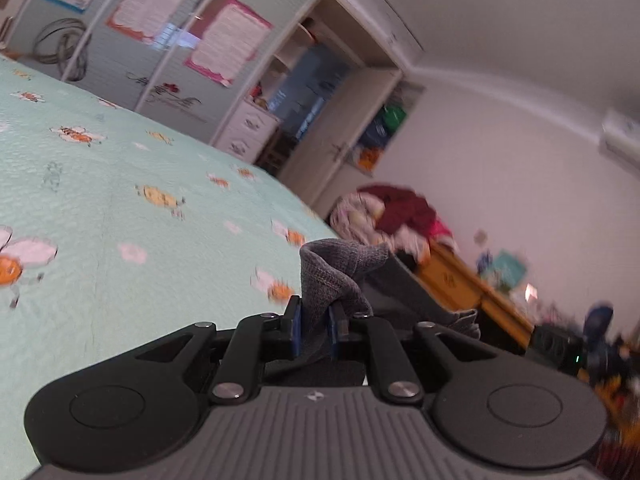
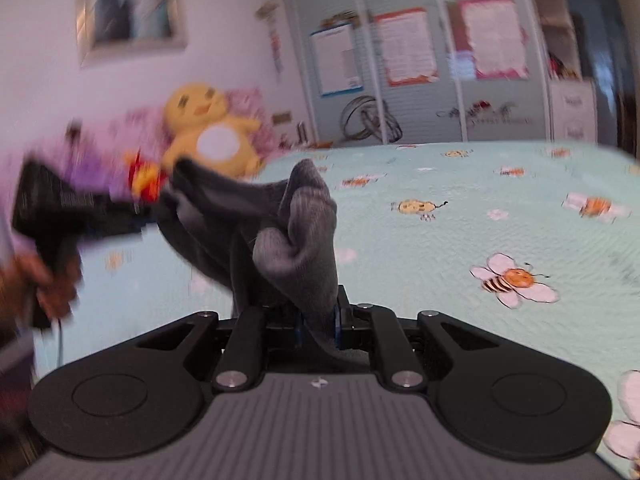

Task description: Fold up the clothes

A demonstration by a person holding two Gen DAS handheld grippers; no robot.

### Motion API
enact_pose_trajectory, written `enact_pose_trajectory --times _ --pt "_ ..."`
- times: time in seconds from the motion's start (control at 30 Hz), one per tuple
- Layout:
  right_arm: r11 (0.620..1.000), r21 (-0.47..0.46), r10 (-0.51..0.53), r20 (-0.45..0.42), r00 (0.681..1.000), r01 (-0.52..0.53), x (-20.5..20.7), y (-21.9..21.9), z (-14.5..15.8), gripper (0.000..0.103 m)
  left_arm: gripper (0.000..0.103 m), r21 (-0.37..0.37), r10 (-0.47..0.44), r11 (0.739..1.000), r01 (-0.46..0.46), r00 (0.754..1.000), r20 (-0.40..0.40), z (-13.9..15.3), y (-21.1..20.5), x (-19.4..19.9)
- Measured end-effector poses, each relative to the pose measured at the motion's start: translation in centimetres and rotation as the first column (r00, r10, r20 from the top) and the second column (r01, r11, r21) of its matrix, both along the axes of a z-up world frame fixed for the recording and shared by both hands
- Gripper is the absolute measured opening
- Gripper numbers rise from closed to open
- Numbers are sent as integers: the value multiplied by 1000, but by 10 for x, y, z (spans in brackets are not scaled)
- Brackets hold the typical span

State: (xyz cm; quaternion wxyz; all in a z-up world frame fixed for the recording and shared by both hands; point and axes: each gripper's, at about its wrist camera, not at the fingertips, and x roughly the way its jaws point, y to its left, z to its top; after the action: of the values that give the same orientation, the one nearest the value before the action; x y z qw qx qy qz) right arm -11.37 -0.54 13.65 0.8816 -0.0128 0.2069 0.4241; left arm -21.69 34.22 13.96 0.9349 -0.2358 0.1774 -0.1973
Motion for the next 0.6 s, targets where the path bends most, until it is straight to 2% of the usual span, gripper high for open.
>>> enact_pose_trajectory --times 0.1,0.17,0.23,0.27,0.37,0.43,0.5,0.53,0.6 --pt "993 -117 17 79 997 -8 -45 -4 -20 15 18 25 -42 999 43 998 -47 -35 -10 -37" --pt "978 -207 33 146 989 -2 -74 -4 -39 18 23 62 -60 996 69 990 -125 -65 -16 -56" --pt "955 -298 57 171 984 -4 -100 -5 -64 27 31 97 -50 993 74 972 -231 -97 -19 -66" --pt "941 -339 70 168 983 -9 -112 -4 -76 29 31 107 -46 991 79 957 -288 -112 -21 -70" --pt "898 -440 81 161 984 -2 -137 -8 -101 33 33 73 -39 995 69 935 -353 -130 -17 -87" --pt "908 -417 33 146 989 31 -148 -21 -102 41 44 19 -25 999 34 930 -368 -131 -8 -97" --pt "938 -339 -42 96 994 72 -153 -40 -94 51 49 -59 14 998 -39 927 -376 -128 3 -105" --pt "958 -273 -84 38 996 91 -150 -50 -89 57 51 -108 26 991 -73 923 -385 -128 7 -105" --pt "987 -91 -148 -147 978 136 -141 -73 -86 59 53 -200 48 970 -140 911 -409 -128 11 -99"
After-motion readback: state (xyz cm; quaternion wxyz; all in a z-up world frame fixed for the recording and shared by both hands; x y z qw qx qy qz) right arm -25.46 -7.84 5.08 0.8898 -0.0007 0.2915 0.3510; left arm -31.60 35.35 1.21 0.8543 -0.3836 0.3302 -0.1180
